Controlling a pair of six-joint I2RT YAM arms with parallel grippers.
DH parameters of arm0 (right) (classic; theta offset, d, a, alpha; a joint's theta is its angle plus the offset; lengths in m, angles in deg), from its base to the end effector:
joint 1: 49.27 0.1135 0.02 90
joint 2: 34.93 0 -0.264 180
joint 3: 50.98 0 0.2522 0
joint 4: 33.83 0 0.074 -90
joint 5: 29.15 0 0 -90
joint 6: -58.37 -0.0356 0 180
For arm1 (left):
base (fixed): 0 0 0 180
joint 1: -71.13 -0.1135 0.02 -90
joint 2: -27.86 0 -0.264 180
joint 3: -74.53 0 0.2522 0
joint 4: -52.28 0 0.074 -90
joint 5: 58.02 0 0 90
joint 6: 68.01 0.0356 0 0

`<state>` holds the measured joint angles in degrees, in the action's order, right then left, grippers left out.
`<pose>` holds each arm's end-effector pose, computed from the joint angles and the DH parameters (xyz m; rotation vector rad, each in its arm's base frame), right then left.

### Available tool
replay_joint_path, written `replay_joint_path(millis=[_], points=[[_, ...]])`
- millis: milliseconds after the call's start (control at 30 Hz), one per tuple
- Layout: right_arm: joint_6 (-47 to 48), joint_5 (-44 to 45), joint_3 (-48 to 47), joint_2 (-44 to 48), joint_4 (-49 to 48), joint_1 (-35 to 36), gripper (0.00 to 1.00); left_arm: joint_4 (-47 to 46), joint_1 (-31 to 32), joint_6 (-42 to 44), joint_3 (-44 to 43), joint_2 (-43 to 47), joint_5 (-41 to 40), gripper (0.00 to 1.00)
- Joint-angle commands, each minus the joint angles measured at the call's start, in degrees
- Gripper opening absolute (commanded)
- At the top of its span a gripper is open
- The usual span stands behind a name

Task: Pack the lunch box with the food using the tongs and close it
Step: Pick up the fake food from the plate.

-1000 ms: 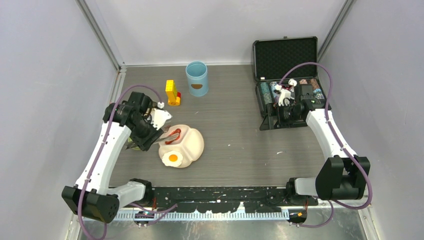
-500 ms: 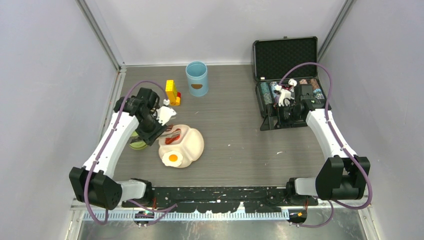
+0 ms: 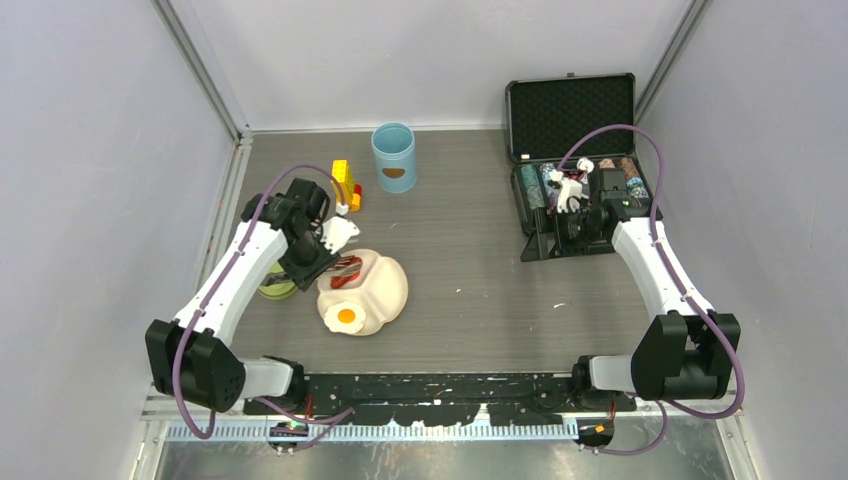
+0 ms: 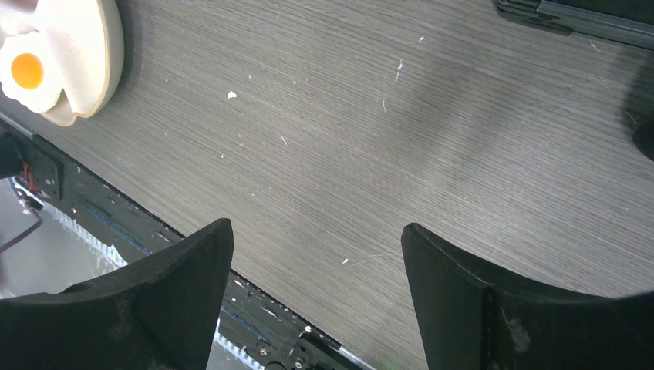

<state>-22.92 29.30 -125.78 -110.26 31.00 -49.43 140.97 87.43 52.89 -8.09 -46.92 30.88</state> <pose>0.2489 0.0179 0.2717 -0.3528 2.5739 0.6866 0.2094 -0.0605 0.2944 1.1930 2.7363 0.0588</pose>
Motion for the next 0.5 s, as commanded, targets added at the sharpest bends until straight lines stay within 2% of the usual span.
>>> replay_joint_path(millis=[0,333,467], points=[[0.8,0.3,-0.4,1.0,-0.4,0.2,0.85,-1.0,0.5,-0.1,-0.4,-0.2,0.7,0.35],[0.7,0.3,-0.4,1.0,-0.6,0.2,0.85,-1.9,1.4,-1.1,0.2,-1.8,0.8,0.38],[0.8,0.4,-0.4,0.8,-0.6,0.2,0.84,-1.5,1.5,-1.1,-0.4,-1.9,0.8,0.34]])
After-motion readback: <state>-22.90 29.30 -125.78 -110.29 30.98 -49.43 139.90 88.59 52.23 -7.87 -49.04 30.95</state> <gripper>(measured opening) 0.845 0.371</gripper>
